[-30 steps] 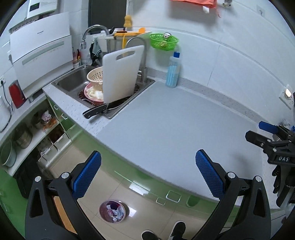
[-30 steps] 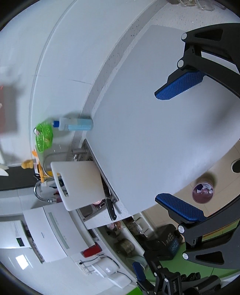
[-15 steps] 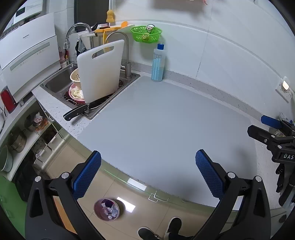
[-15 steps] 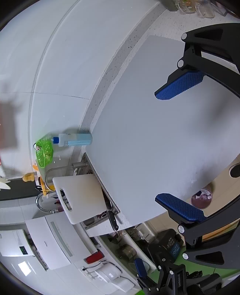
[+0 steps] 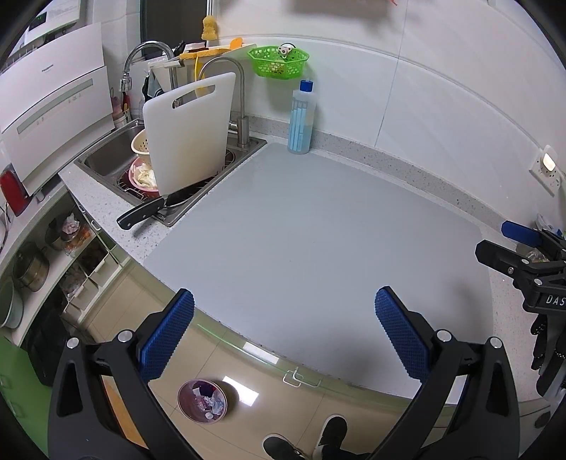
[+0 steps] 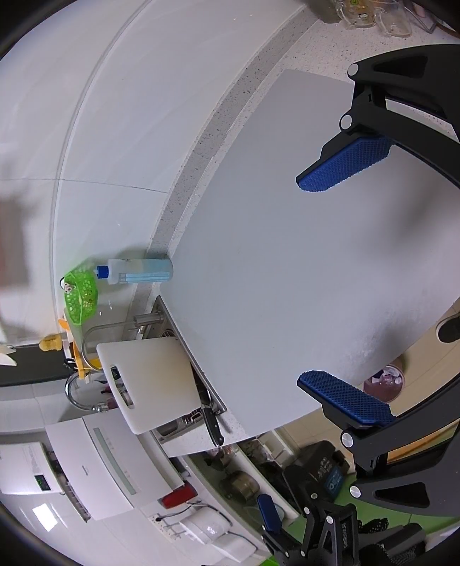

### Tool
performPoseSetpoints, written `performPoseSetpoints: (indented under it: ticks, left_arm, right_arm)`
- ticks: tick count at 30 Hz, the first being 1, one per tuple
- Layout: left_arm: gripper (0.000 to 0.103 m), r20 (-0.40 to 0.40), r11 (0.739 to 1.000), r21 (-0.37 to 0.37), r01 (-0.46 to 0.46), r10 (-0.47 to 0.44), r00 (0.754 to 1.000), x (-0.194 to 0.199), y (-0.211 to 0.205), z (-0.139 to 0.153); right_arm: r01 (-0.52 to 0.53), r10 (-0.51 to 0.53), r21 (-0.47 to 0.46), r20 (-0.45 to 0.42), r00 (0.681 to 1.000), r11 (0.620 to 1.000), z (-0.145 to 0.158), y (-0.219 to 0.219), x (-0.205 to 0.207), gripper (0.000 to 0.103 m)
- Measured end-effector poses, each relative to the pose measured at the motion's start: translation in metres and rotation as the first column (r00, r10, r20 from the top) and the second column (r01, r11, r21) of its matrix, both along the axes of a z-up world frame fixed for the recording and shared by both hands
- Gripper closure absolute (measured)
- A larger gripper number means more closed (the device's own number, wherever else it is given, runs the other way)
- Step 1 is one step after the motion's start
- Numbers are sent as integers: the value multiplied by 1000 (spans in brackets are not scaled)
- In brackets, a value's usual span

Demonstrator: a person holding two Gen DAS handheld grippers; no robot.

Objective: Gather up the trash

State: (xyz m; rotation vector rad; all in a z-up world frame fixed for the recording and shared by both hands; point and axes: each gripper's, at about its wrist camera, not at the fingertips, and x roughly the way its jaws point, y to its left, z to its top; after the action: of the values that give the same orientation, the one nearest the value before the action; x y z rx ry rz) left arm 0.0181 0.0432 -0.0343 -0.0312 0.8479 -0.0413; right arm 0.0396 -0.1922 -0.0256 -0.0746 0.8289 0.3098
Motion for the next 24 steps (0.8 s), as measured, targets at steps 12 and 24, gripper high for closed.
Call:
performPoseSetpoints:
  ticks: [12, 24]
  left_arm:
    - [3, 18, 1000, 1, 3, -3, 1000, -1, -1, 3]
    - [3, 32, 1000, 4, 3, -3, 999, -7, -1, 8]
  right_arm:
    - [9, -9, 13, 16, 1000, 1000, 4, -6, -3, 6]
    - [4, -5, 19, 21, 1000, 1000, 5, -6, -4, 6]
